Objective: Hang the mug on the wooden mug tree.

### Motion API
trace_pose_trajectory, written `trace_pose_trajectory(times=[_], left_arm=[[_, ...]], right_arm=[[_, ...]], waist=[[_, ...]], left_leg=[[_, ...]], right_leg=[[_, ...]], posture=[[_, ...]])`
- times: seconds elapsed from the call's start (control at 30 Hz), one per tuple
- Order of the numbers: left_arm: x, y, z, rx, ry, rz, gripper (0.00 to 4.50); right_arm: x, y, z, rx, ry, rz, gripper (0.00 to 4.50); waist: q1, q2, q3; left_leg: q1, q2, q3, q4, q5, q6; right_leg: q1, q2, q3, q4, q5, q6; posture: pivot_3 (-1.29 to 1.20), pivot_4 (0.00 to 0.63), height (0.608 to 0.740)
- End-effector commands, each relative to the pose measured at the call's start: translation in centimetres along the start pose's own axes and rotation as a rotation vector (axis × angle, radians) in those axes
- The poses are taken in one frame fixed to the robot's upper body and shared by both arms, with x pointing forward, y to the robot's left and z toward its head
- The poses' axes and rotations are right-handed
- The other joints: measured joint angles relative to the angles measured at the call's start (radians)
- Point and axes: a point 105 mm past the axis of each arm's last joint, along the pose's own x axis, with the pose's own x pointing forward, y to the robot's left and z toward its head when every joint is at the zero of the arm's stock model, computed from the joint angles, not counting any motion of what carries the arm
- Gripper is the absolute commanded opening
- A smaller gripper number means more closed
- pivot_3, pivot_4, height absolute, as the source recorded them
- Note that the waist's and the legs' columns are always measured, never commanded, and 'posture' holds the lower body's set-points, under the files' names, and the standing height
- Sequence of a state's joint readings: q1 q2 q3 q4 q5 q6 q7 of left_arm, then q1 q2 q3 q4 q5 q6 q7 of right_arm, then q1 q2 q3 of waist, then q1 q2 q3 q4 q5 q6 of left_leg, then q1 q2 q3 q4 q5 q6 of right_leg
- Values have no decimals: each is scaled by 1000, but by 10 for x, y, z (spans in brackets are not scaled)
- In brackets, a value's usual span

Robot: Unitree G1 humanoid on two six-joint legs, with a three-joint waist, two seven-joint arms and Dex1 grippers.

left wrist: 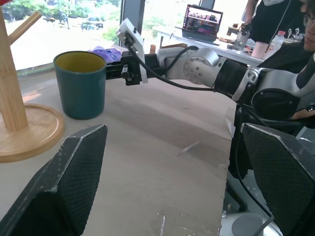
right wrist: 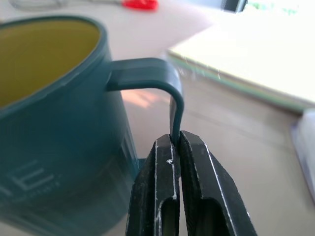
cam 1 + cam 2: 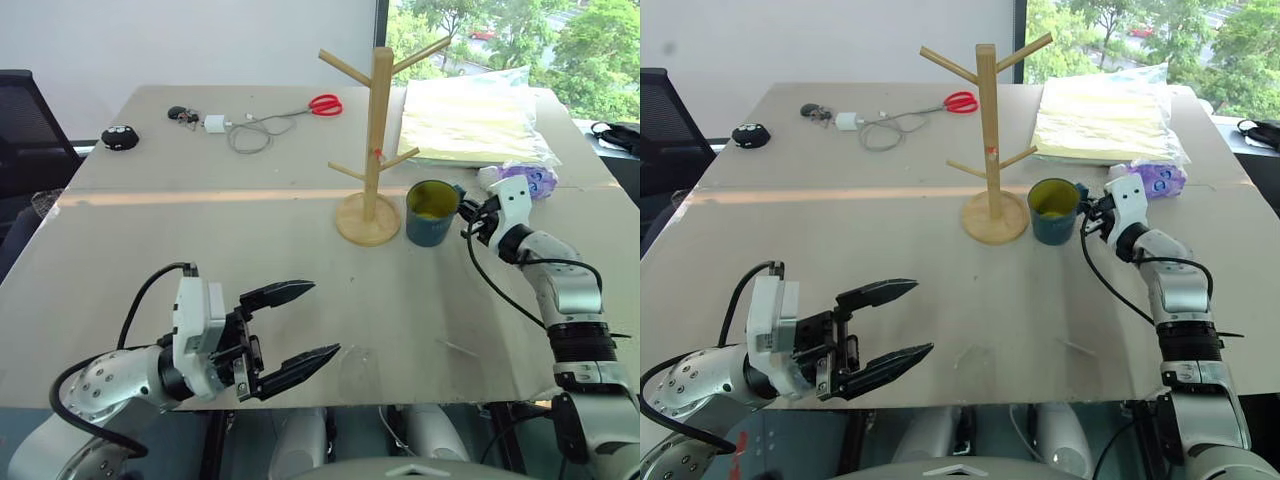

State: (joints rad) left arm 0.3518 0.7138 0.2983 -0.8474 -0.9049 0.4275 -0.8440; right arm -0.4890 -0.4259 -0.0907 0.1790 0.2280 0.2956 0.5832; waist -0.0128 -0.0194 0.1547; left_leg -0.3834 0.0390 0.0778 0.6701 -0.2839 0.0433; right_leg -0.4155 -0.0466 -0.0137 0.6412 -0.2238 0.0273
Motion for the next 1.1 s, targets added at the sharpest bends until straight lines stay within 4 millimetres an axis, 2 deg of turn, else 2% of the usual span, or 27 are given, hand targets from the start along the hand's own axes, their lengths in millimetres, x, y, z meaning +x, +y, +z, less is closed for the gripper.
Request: trace_pose_trajectory(times=[0.03, 0.17, 0.3, 0.47, 0.6, 0.7, 0.93, 1.1], left_arm=[[-5, 9, 11, 47, -59, 57, 4500], [-17, 34, 19, 45, -150, 127, 4500], [-30, 44, 22, 11, -177, 94, 4500], [-41, 40, 23, -36, -154, 27, 4500], [-41, 35, 27, -38, -150, 19, 4500], [-41, 32, 28, -33, -145, 32, 4500], [-42, 21, 26, -35, -141, 81, 4500], [-44, 19, 26, -38, -143, 105, 4500]], right_arm=[[-17, 7, 54, -75, -140, 53, 56], [-28, 26, 77, -95, -169, 132, 56], [-36, 43, 98, -124, -176, 266, 56], [-28, 45, 108, -181, -138, 381, 56], [-11, 39, 111, -217, -108, 445, 56], [-8, 38, 113, -246, -95, 507, 56], [-20, 61, 125, -247, -73, 595, 56], [-19, 83, 131, -239, -74, 527, 56]], waist=[[2, 1, 0], [2, 1, 0], [1, 0, 1], [-2, 0, 1], [-1, 0, 1], [2, -1, 2], [2, 0, 2], [1, 0, 2]], left_leg=[[0, 0, 0, 0, 0, 0], [0, 0, -1, 0, 0, 0], [0, 0, -1, 0, 0, 0], [0, 0, 0, 0, 0, 0], [0, 0, 0, 0, 0, 0], [-1, 0, 0, 0, 0, 0], [-9, 0, -2, 0, 0, -1], [-13, 0, -3, 0, 1, -2]], right_leg=[[0, 0, 0, 0, 0, 0], [0, 0, -1, 0, 0, 0], [0, 0, -2, 0, 0, 0], [-1, 0, -1, 0, 0, 0], [-1, 0, -1, 0, 0, 0], [-1, 0, -1, -1, 0, 0], [-8, -2, -1, -1, 1, 1], [-12, -2, -1, 0, 1, 1]], posture=[[0, 150, 740], [0, 150, 740], [0, 150, 740], [0, 150, 740], [0, 150, 740], [0, 150, 740], [0, 150, 740], [0, 150, 740]])
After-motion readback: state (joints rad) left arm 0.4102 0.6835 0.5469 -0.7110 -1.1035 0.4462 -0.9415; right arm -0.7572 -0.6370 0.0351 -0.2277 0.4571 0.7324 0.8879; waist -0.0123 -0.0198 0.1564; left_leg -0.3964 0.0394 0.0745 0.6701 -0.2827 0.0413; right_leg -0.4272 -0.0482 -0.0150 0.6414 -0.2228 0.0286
